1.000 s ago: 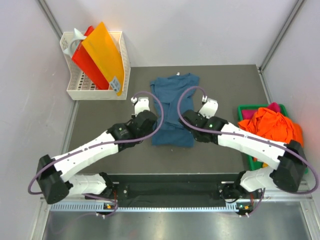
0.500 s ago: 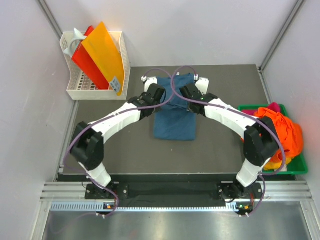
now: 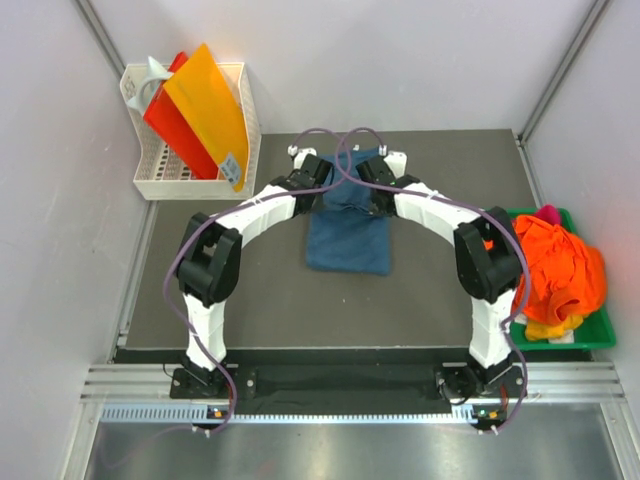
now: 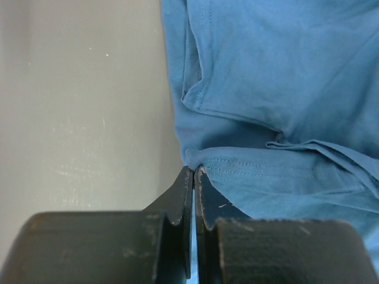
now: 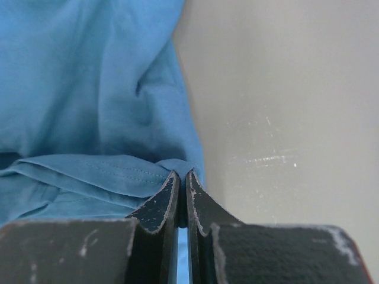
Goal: Fold and stack the t-shirts
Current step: Fold the folded rectangular tshirt in 1/3 of the way
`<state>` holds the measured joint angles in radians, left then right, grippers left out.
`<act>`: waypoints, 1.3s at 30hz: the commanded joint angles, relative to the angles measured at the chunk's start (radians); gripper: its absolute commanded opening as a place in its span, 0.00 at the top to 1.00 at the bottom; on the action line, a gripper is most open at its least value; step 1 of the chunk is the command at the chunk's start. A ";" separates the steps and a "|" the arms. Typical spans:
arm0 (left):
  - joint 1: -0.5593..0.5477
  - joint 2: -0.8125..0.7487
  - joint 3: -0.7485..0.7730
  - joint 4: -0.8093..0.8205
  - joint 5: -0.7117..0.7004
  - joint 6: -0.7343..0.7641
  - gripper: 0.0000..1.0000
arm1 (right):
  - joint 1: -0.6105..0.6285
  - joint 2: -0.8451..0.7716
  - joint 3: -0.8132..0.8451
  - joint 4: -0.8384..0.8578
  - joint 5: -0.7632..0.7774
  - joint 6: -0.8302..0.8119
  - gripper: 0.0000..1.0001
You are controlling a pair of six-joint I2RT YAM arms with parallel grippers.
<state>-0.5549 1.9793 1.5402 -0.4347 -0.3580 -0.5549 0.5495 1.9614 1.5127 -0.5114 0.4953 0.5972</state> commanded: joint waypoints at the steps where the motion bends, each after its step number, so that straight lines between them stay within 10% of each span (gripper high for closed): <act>1: 0.003 0.027 0.049 0.013 0.027 0.006 1.00 | -0.020 0.019 0.026 0.036 -0.026 -0.019 1.00; 4: 0.004 0.044 0.057 0.005 0.036 0.009 1.00 | -0.029 0.031 0.014 0.039 -0.035 -0.022 0.96; 10: -0.029 -0.066 0.061 0.033 -0.074 0.068 0.40 | -0.023 -0.064 -0.006 0.091 -0.070 -0.074 0.23; 12: -0.045 -0.100 0.060 0.042 -0.093 0.082 0.20 | -0.002 -0.106 0.021 0.054 -0.061 -0.091 0.16; 26: -0.105 -0.410 -0.517 0.169 0.045 -0.111 0.17 | 0.153 -0.304 -0.413 0.148 -0.101 0.099 0.18; 39: -0.105 -0.455 -0.601 0.183 0.039 -0.143 0.13 | 0.188 -0.352 -0.549 0.169 -0.103 0.144 0.19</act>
<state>-0.6571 1.5574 0.9390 -0.3042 -0.3256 -0.6697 0.7227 1.6623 0.9977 -0.3805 0.3939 0.7113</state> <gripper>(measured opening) 0.867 0.819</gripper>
